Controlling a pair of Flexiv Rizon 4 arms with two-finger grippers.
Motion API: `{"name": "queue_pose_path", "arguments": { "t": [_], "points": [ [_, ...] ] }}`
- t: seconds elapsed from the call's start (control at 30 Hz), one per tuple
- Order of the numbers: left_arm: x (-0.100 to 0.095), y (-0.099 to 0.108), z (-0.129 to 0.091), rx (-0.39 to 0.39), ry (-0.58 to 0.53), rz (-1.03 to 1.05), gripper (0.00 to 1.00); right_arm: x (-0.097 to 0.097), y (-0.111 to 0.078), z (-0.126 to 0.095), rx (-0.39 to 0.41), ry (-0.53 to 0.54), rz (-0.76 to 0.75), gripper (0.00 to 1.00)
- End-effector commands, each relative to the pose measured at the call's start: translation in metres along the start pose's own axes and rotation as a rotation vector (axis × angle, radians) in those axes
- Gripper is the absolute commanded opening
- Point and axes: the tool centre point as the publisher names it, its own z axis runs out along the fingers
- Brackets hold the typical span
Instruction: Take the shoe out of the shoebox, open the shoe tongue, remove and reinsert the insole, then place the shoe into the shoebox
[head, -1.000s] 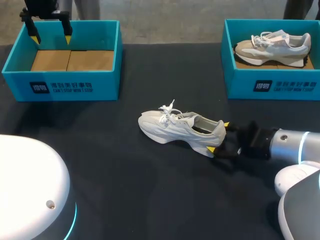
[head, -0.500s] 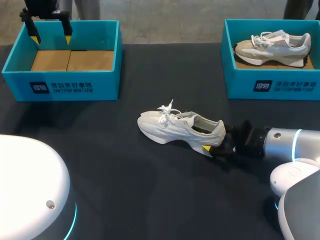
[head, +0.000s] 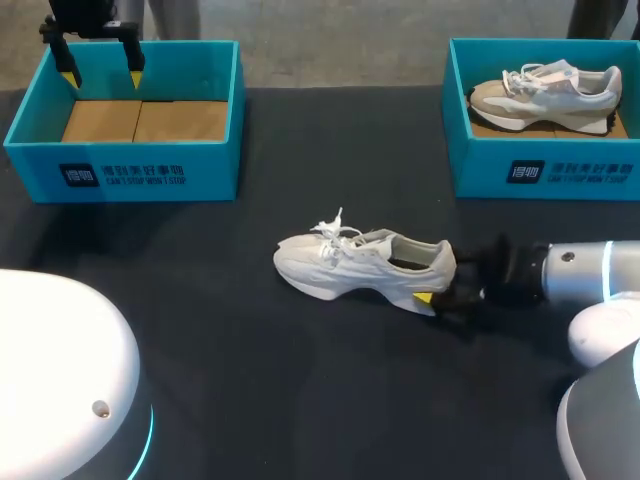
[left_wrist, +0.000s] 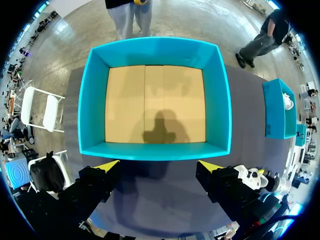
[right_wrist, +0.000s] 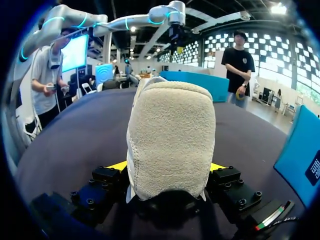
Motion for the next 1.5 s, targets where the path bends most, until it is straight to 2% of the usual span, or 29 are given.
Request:
{"name": "queue_pose_path", "arguments": {
  "t": [0.03, 0.2, 0.43, 0.87, 1.5],
  "points": [
    [0.000, 0.000, 0.000, -0.001, -0.001, 0.000, 1.00, -0.002, -0.004, -0.015, -0.037, 0.114, -0.014, 0.00],
    [0.000, 0.000, 0.000, -0.001, -0.001, 0.000, 1.00, 0.001, -0.003, -0.016, 0.002, 0.158, -0.047, 0.00],
    [0.000, 0.000, 0.000, -0.001, -0.001, 0.000, 1.00, 0.005, 0.001, -0.007, 0.035, 0.243, -0.102, 0.00],
    [0.000, 0.000, 0.000, -0.001, -0.001, 0.000, 1.00, 0.005, -0.008, -0.003, 0.051, 0.258, -0.104, 0.00],
    [0.000, 0.000, 0.000, -0.001, -0.001, 0.000, 1.00, 0.006, -0.006, -0.002, 0.064, 0.259, -0.115, 0.00]
  ]
}}
